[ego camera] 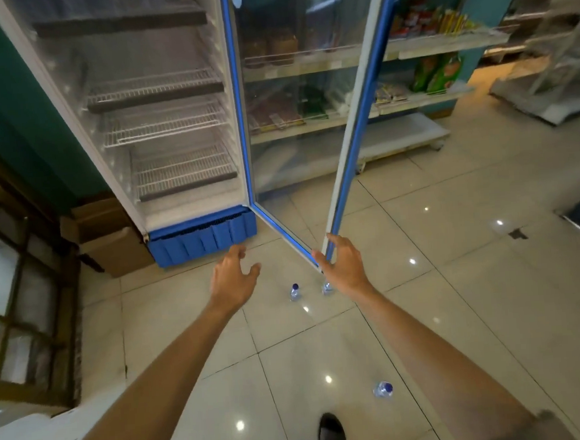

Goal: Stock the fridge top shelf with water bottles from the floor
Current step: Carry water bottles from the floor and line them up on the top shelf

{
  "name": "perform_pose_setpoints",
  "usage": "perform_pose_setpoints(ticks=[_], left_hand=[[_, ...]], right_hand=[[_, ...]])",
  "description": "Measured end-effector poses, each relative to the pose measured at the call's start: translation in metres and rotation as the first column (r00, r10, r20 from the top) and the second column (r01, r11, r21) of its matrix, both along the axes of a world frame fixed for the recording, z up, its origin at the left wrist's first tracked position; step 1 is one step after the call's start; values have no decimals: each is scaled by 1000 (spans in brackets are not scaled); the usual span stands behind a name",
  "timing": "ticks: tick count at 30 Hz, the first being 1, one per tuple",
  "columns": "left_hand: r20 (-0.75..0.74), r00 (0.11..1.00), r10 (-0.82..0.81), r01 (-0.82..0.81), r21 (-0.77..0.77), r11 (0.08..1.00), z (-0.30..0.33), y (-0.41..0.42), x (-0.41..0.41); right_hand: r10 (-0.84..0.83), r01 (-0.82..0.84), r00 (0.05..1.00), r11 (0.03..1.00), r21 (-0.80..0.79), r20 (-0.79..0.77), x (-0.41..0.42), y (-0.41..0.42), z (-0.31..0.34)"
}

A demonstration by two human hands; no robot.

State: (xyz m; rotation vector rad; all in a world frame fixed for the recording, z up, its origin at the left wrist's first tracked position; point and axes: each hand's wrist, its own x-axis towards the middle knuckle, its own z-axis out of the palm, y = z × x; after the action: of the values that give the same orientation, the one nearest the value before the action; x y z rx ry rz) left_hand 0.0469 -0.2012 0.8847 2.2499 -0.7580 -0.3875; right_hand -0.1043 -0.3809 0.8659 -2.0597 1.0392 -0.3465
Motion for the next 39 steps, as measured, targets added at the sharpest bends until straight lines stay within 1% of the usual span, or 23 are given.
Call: perform_pose_setpoints(ticks=[4, 9, 12, 17, 19, 23, 28, 33, 36, 39], left_hand=[[-99, 995, -11, 17, 57, 998, -46, -38, -21], [-158, 987, 24, -2, 134, 991, -111, -94, -29], [-200, 979, 48, -12, 177, 984, -159, -120, -30], [-266, 959, 96, -25, 257, 966, -251, -148, -25], [-271, 959, 87, -10, 273, 962, -296, -160, -16], [-286, 951, 120, -38, 277, 960, -405, -184, 6], [-326, 919, 222, -140, 255, 957, -556, -223, 43], [-332, 923, 195, -136, 193, 972, -704, -268, 78], [-321, 934, 155, -111, 152, 982, -775, -291, 90], [-319, 939, 127, -103, 92, 990, -833, -314, 100]], right_hand=[[-30, 35, 997, 996, 85, -65, -28, -34, -44], [-11, 36, 988, 987, 159, -154, -42, -87, -115], [0, 35, 978, 985, 167, -207, -44, -116, -161], [-23, 98, 951, 968, 232, -308, -41, -151, -256], [-46, 123, 945, 967, 223, -325, -35, -166, -304], [-86, 166, 942, 960, 227, -325, -17, -195, -407], [-127, 197, 941, 959, 203, -312, 14, -238, -550], [-213, 268, 941, 944, 192, -264, 51, -290, -689], [-230, 274, 943, 947, 169, -240, 68, -315, -759], [-232, 261, 954, 955, 142, -191, 81, -337, -816]])
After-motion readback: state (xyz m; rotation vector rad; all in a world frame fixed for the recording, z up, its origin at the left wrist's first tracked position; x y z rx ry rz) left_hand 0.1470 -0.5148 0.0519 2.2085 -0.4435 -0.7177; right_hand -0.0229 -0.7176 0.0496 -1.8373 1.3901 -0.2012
